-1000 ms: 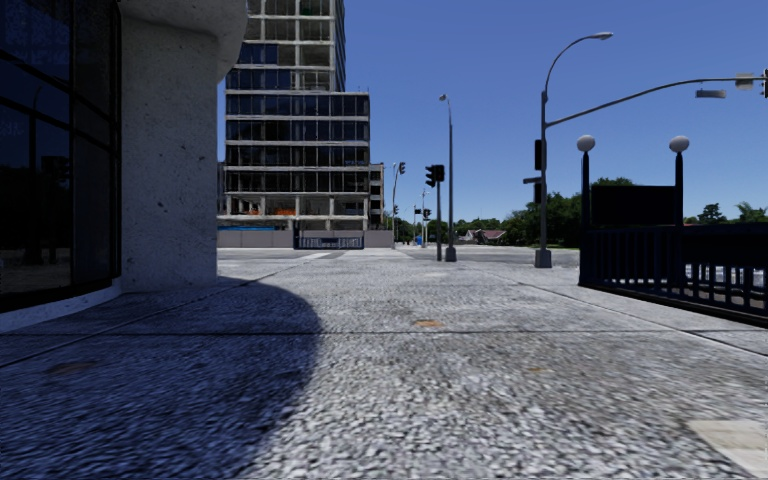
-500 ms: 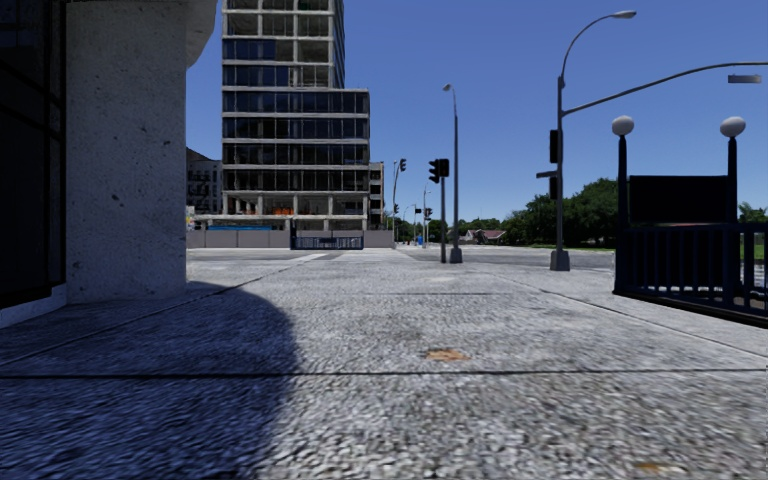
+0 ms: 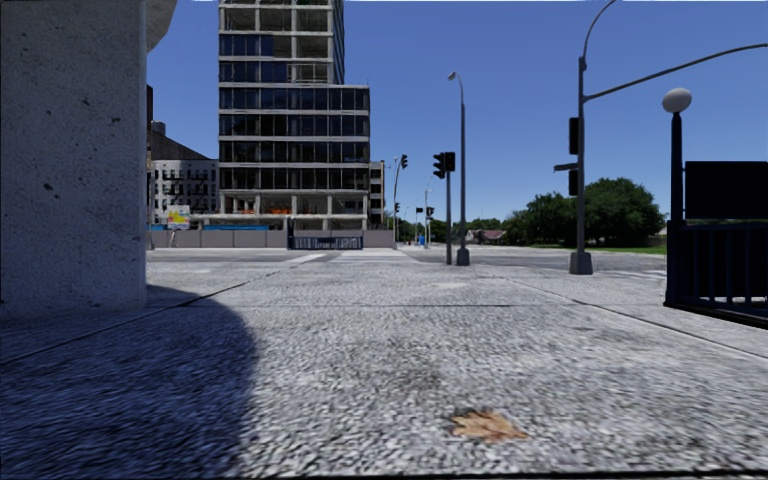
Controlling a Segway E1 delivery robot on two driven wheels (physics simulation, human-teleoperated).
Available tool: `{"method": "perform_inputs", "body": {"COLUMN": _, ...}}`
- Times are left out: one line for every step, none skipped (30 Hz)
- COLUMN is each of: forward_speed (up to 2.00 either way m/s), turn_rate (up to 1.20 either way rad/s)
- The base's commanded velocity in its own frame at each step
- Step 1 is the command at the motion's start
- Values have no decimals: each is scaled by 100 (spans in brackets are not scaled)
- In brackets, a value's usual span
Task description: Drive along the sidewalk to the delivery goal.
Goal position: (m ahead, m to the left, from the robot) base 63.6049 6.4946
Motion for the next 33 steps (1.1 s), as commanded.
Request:
{"method": "perform_inputs", "body": {"forward_speed": 200, "turn_rate": 0}}
{"method": "perform_inputs", "body": {"forward_speed": 200, "turn_rate": 0}}
{"method": "perform_inputs", "body": {"forward_speed": 200, "turn_rate": 0}}
{"method": "perform_inputs", "body": {"forward_speed": 200, "turn_rate": 0}}
{"method": "perform_inputs", "body": {"forward_speed": 200, "turn_rate": 0}}
{"method": "perform_inputs", "body": {"forward_speed": 200, "turn_rate": 0}}
{"method": "perform_inputs", "body": {"forward_speed": 200, "turn_rate": 0}}
{"method": "perform_inputs", "body": {"forward_speed": 200, "turn_rate": 0}}
{"method": "perform_inputs", "body": {"forward_speed": 200, "turn_rate": 0}}
{"method": "perform_inputs", "body": {"forward_speed": 200, "turn_rate": 0}}
{"method": "perform_inputs", "body": {"forward_speed": 200, "turn_rate": 0}}
{"method": "perform_inputs", "body": {"forward_speed": 200, "turn_rate": 0}}
{"method": "perform_inputs", "body": {"forward_speed": 200, "turn_rate": 0}}
{"method": "perform_inputs", "body": {"forward_speed": 200, "turn_rate": 0}}
{"method": "perform_inputs", "body": {"forward_speed": 200, "turn_rate": 0}}
{"method": "perform_inputs", "body": {"forward_speed": 200, "turn_rate": 0}}
{"method": "perform_inputs", "body": {"forward_speed": 200, "turn_rate": 0}}
{"method": "perform_inputs", "body": {"forward_speed": 200, "turn_rate": 0}}
{"method": "perform_inputs", "body": {"forward_speed": 200, "turn_rate": 0}}
{"method": "perform_inputs", "body": {"forward_speed": 200, "turn_rate": 0}}
{"method": "perform_inputs", "body": {"forward_speed": 200, "turn_rate": 0}}
{"method": "perform_inputs", "body": {"forward_speed": 200, "turn_rate": 0}}
{"method": "perform_inputs", "body": {"forward_speed": 200, "turn_rate": 0}}
{"method": "perform_inputs", "body": {"forward_speed": 200, "turn_rate": 0}}
{"method": "perform_inputs", "body": {"forward_speed": 200, "turn_rate": 0}}
{"method": "perform_inputs", "body": {"forward_speed": 200, "turn_rate": 0}}
{"method": "perform_inputs", "body": {"forward_speed": 200, "turn_rate": 0}}
{"method": "perform_inputs", "body": {"forward_speed": 200, "turn_rate": 0}}
{"method": "perform_inputs", "body": {"forward_speed": 200, "turn_rate": 0}}
{"method": "perform_inputs", "body": {"forward_speed": 200, "turn_rate": 0}}
{"method": "perform_inputs", "body": {"forward_speed": 200, "turn_rate": 0}}
{"method": "perform_inputs", "body": {"forward_speed": 200, "turn_rate": 0}}
{"method": "perform_inputs", "body": {"forward_speed": 200, "turn_rate": 0}}
